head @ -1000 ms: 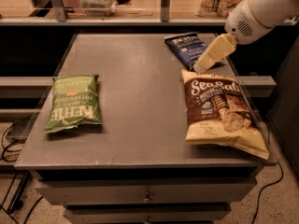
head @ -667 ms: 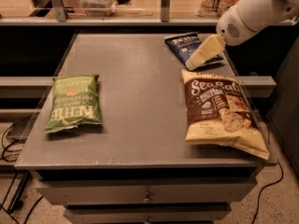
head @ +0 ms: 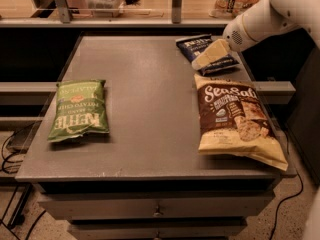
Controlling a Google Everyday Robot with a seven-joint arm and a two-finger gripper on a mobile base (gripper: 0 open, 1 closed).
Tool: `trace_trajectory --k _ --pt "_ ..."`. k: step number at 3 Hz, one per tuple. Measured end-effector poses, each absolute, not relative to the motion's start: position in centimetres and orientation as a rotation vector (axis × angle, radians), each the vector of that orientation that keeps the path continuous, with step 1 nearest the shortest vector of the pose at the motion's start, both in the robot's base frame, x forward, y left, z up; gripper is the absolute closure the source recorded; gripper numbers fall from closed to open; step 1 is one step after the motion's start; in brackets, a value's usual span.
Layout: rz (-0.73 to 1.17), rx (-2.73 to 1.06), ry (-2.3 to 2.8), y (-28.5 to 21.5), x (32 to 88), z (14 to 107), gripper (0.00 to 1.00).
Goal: Pick blue chip bag
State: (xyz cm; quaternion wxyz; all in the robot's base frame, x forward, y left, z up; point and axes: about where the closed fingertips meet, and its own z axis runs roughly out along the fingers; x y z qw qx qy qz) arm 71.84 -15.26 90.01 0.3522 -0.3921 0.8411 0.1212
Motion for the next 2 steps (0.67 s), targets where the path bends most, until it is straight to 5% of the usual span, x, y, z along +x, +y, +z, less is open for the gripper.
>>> trace_trajectory --k 2 --pt "0.415 -0.921 2.156 -15.4 77.3 86.5 0.00"
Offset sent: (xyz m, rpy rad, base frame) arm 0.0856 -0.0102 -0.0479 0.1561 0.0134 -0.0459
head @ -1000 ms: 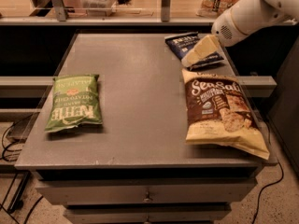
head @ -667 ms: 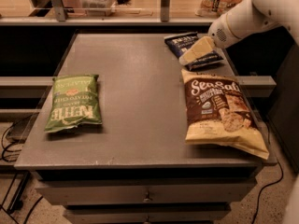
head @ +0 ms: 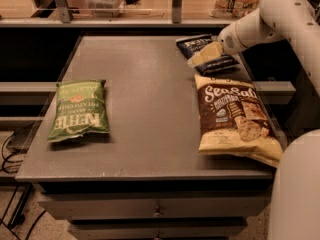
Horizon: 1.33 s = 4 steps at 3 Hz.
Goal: Pick blue chip bag
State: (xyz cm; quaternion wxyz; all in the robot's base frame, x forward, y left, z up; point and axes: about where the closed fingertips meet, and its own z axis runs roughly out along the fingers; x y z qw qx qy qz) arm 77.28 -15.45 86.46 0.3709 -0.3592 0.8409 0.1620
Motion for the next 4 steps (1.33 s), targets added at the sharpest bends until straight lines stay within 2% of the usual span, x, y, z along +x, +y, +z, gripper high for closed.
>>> trace_trajectory --k 1,4 --pt "0.449 -0.882 2.185 -15.7 78.4 85.1 0.18" --pt "0.380 -0.863 2.185 -16.9 78.5 87.5 0.88"
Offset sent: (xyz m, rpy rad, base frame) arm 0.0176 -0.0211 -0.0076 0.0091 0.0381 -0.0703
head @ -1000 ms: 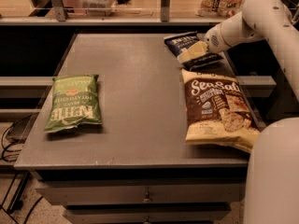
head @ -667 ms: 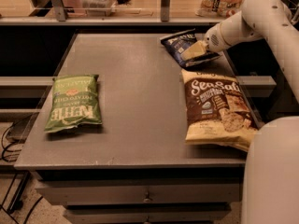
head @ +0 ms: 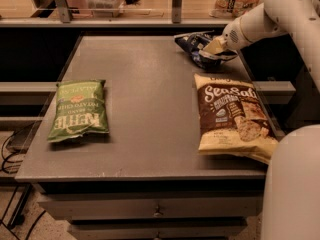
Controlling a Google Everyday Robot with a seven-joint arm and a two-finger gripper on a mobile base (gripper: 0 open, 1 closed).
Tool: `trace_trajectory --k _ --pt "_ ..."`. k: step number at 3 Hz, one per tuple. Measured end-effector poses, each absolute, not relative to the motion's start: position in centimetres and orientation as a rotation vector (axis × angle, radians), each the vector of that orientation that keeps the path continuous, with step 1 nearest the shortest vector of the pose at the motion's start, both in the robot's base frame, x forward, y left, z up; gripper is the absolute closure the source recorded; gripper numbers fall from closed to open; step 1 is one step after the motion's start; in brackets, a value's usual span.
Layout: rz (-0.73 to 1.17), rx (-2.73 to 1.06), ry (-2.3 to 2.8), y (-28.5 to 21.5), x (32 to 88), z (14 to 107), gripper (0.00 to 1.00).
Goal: Pick blue chip bag
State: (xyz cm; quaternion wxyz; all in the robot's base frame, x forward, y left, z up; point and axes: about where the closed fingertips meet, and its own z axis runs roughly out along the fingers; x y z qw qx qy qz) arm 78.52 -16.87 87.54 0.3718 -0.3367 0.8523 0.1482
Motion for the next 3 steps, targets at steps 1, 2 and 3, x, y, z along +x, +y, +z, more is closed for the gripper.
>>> trace_trajectory --k 1,2,3 --pt "0.316 -0.901 2.101 -16.9 77.7 92.4 1.00" --pt "0.226 -0.945 1.946 -17.3 76.0 100.2 1.00" --pt "0.217 -0.956 1.936 -17.2 75.8 100.7 1.00"
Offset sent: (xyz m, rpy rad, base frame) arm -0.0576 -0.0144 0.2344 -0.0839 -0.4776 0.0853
